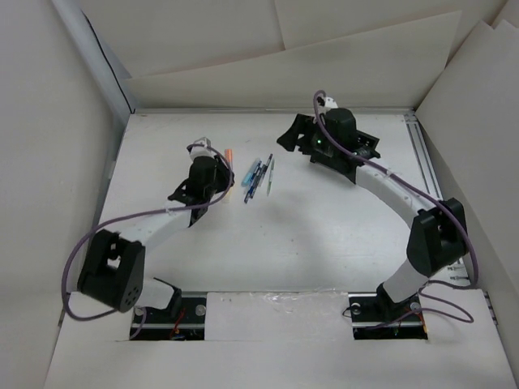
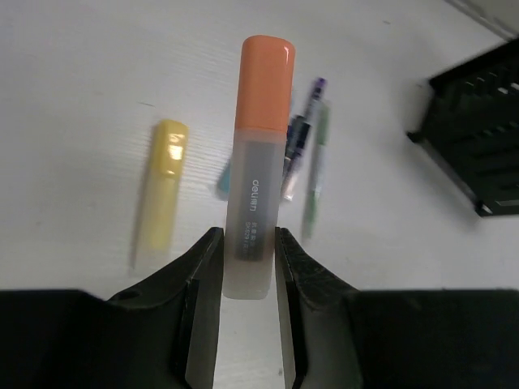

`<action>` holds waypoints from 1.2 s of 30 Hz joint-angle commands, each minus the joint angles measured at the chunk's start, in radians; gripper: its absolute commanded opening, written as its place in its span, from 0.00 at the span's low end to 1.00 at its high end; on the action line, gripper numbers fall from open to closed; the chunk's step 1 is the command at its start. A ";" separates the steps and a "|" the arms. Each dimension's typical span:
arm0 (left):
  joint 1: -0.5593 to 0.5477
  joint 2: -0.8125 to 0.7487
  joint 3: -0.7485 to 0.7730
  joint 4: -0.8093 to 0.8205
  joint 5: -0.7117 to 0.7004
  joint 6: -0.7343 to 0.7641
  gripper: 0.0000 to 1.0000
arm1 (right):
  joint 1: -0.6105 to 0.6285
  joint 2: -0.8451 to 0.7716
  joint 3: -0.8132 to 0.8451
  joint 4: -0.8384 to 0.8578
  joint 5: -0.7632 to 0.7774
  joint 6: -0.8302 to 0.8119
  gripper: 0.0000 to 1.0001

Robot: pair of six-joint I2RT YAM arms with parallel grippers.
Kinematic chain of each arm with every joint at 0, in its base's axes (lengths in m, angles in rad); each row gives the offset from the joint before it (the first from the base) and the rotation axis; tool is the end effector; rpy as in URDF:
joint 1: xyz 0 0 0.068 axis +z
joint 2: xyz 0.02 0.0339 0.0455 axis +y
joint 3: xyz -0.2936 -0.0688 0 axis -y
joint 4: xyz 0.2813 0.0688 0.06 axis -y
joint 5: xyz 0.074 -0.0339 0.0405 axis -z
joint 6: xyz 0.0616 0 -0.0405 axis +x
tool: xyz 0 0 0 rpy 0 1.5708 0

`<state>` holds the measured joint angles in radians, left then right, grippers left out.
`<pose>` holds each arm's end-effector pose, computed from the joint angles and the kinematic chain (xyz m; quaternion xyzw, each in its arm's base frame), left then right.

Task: Sort the stationery into containers
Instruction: Pick up the pen from the center of the board, then place the pen in the storage box.

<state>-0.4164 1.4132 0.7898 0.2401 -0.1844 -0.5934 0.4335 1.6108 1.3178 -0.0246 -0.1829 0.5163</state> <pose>0.3358 -0.1361 0.2376 -0.1243 0.8175 -0.2027 0.5245 0.4002 0.1976 0.3410 -0.0201 0.8082 0.3328 0.4855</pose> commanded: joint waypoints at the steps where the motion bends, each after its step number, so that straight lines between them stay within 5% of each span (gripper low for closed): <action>1: -0.004 -0.108 -0.115 0.184 0.261 0.036 0.00 | 0.030 0.014 0.035 0.002 -0.177 -0.007 0.80; 3: -0.013 -0.152 -0.175 0.221 0.344 0.058 0.00 | 0.039 0.035 0.058 0.002 -0.228 -0.007 0.85; 10: -0.146 -0.198 -0.199 0.257 0.304 0.145 0.00 | 0.123 0.121 0.107 -0.018 -0.259 -0.007 0.87; 25: -0.156 -0.227 -0.208 0.291 0.315 0.145 0.00 | 0.136 0.143 0.049 -0.018 -0.129 0.033 0.81; 36: -0.156 -0.209 -0.208 0.309 0.315 0.145 0.00 | 0.117 0.173 0.040 0.023 -0.250 0.060 0.19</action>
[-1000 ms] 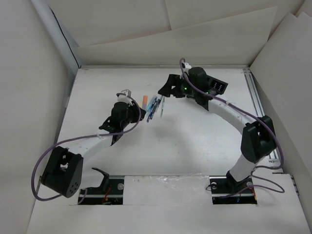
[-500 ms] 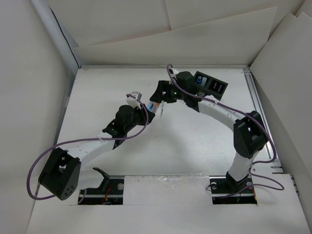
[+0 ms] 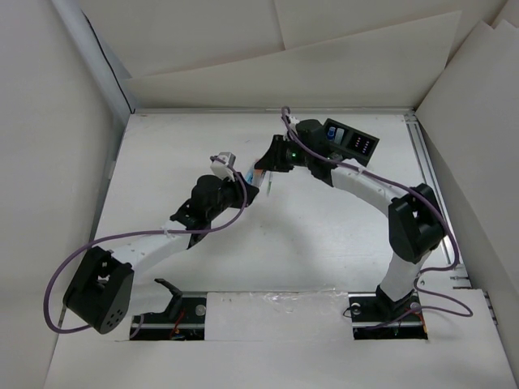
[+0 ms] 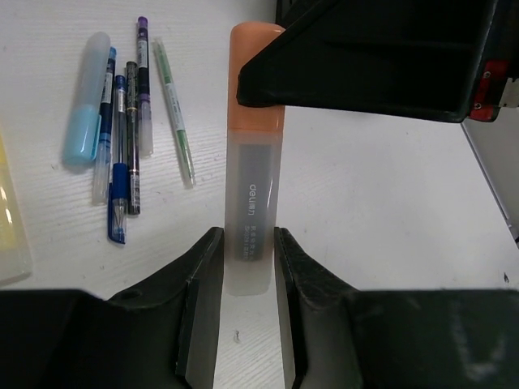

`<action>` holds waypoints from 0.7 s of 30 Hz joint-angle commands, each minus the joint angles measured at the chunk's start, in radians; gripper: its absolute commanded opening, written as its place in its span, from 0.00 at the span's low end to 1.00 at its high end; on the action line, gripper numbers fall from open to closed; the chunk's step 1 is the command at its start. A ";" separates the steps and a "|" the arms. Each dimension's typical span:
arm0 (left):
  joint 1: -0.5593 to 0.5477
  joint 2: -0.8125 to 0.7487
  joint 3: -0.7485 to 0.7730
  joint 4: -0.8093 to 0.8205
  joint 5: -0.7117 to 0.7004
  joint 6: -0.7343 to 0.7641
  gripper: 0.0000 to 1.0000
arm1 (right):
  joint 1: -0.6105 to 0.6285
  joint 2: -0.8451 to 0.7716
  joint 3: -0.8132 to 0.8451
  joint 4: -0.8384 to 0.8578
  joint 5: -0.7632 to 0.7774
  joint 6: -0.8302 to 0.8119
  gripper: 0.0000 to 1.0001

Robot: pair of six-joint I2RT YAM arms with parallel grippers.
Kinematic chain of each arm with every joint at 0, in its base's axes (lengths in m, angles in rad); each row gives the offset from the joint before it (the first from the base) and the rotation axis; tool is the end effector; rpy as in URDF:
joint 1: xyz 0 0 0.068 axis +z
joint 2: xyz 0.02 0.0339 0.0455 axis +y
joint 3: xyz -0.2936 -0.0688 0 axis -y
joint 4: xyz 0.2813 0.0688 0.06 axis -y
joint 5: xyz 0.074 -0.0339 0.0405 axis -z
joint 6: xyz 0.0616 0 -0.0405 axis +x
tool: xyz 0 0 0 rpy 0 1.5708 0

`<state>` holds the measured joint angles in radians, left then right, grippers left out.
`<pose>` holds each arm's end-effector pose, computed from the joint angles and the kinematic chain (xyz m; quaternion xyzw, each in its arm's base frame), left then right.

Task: Sort the stationery into containers
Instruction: Place the pen in the storage box.

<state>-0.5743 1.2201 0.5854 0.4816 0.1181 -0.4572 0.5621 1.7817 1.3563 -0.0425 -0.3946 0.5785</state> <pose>0.2604 -0.1771 0.2501 0.0827 0.7542 -0.3595 0.5432 0.3929 0.2755 0.2801 -0.0958 0.8361 0.4179 0.3423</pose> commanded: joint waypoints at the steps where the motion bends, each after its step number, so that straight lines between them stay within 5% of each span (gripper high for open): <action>1: 0.002 -0.016 0.007 0.068 0.012 0.009 0.03 | -0.011 0.002 0.001 0.041 -0.038 0.007 0.16; 7: 0.002 -0.007 0.016 0.077 -0.018 0.000 0.46 | -0.069 -0.033 0.001 0.052 0.013 0.017 0.03; 11: 0.002 -0.007 0.016 0.077 -0.038 0.000 0.55 | -0.139 -0.053 0.021 0.052 0.046 0.027 0.03; 16: 0.002 -0.016 0.025 0.023 -0.136 -0.009 0.55 | -0.263 -0.073 0.043 0.052 0.068 0.037 0.01; 21: 0.013 0.090 0.114 -0.184 -0.379 -0.074 0.54 | -0.387 -0.128 0.043 0.052 0.334 0.037 0.01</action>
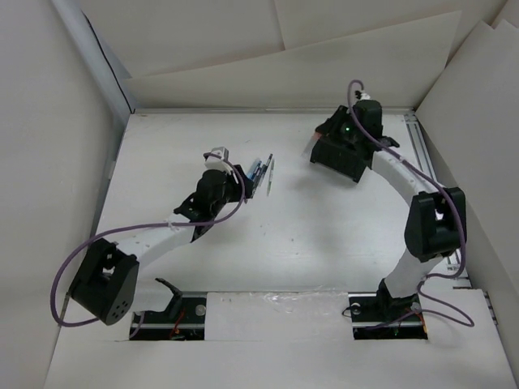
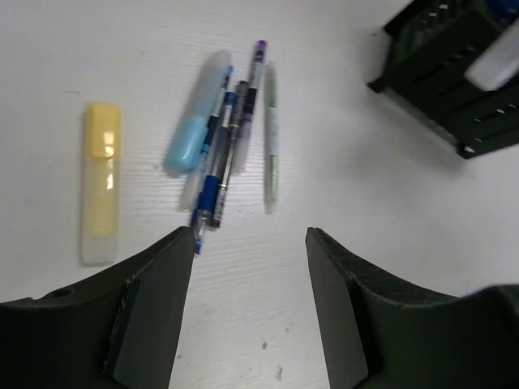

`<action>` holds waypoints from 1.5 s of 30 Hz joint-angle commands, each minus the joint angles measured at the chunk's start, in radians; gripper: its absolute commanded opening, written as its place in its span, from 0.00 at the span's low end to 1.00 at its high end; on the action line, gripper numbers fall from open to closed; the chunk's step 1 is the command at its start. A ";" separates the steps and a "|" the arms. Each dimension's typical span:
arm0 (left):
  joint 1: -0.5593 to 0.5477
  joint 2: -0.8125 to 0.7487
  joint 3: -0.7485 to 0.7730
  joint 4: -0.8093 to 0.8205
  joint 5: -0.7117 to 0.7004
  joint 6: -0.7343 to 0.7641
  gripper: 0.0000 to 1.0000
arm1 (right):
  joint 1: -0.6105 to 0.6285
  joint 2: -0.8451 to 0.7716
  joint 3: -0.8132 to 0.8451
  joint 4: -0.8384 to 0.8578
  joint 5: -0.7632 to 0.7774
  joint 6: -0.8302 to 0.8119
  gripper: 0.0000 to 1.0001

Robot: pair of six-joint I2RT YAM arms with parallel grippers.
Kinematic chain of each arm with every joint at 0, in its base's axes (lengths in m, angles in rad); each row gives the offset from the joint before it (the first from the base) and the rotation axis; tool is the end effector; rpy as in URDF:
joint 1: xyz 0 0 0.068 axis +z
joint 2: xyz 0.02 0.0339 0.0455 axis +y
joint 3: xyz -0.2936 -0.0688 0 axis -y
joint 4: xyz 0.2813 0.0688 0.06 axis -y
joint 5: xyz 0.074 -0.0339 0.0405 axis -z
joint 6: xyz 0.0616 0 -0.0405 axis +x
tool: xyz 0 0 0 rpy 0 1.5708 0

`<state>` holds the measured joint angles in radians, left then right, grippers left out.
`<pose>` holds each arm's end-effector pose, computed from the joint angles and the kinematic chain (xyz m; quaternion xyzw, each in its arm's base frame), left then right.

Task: Sort the stationery into containers
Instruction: Place the pen in the storage box.

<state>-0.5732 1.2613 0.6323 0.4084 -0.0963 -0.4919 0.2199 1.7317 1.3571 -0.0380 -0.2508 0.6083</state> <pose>0.2766 -0.1715 0.2466 0.0016 0.7803 -0.2846 0.5569 0.4585 0.1181 0.3026 0.0931 0.8280 0.3143 0.4550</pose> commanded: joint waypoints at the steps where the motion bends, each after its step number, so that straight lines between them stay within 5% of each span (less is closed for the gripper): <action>1: 0.012 0.096 0.101 -0.138 -0.178 -0.048 0.54 | -0.057 -0.093 0.042 0.047 0.240 0.007 0.01; 10: 0.052 0.254 0.173 -0.230 -0.305 -0.085 0.52 | -0.097 -0.028 0.111 0.047 0.565 -0.054 0.01; 31: 0.052 0.372 0.233 -0.281 -0.358 -0.074 0.55 | 0.035 0.062 0.117 0.069 0.771 -0.154 0.01; 38: 0.064 0.452 0.254 -0.281 -0.315 -0.065 0.53 | 0.056 0.037 0.077 0.069 0.780 -0.154 0.35; 45: 0.096 0.470 0.265 -0.255 -0.272 -0.065 0.51 | 0.065 -0.012 0.054 0.069 0.780 -0.145 0.38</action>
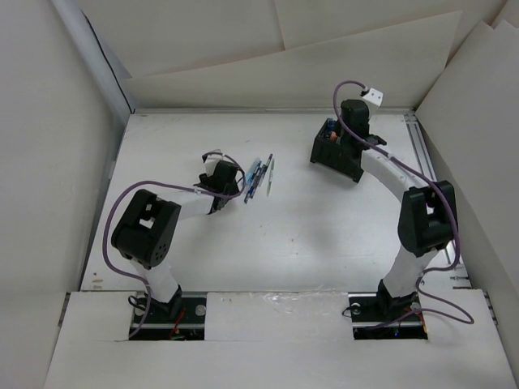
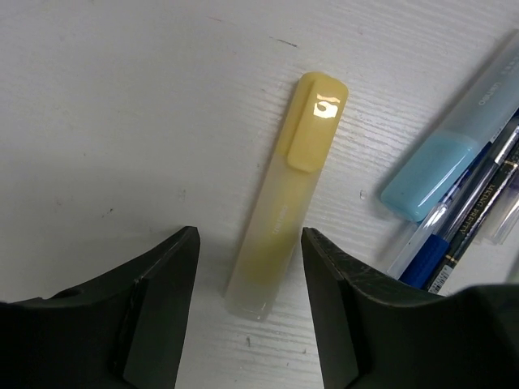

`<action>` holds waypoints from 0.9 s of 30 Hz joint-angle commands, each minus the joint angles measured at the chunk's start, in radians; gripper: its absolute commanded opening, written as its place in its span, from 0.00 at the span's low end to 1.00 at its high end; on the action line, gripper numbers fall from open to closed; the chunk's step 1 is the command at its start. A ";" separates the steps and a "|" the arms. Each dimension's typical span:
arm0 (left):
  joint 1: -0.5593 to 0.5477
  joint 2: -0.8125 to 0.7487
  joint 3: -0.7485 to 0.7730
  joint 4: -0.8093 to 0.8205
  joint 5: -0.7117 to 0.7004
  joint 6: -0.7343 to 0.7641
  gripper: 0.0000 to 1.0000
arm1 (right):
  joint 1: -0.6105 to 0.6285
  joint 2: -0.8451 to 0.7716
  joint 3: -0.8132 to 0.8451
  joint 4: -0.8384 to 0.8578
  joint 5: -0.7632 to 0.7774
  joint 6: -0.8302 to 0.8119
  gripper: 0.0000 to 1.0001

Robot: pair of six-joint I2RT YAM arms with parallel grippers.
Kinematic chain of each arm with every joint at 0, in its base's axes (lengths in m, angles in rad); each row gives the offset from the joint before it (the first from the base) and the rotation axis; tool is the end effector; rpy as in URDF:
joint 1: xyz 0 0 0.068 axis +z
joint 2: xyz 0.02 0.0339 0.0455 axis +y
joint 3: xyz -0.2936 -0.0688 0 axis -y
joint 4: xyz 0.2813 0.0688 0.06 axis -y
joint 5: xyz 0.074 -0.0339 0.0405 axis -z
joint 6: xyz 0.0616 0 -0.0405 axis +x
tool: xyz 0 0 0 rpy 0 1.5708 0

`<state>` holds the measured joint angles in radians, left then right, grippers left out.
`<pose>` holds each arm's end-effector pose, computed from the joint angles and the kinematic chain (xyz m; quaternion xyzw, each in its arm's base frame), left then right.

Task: Sort the stationery into containers
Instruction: Place the pen in the storage box, then pick up the pen from the center of the board.

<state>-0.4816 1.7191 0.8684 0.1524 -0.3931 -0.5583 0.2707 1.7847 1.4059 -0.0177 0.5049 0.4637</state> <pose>0.3603 -0.1617 0.1478 -0.1165 0.8851 -0.0523 0.4476 0.4742 0.1007 0.3027 0.2154 0.7891 -0.0015 0.5753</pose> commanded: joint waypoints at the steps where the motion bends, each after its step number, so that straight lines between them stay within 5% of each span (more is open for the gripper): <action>1: 0.005 0.013 0.029 -0.008 0.025 0.001 0.49 | 0.015 -0.065 0.005 0.048 0.024 0.000 0.38; 6: 0.005 0.013 0.029 -0.008 0.025 0.001 0.38 | 0.015 -0.128 -0.015 0.027 -0.017 0.000 0.55; 16: 0.005 0.010 0.038 -0.019 0.025 0.011 0.04 | 0.117 -0.303 -0.126 -0.004 -0.253 0.018 0.62; 27: -0.050 -0.406 -0.175 0.117 0.169 0.014 0.00 | 0.263 -0.163 -0.127 -0.007 -0.750 0.069 0.84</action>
<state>-0.4850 1.4544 0.7258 0.1711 -0.2844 -0.5621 0.5114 1.5917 1.2793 -0.0402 -0.0906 0.5030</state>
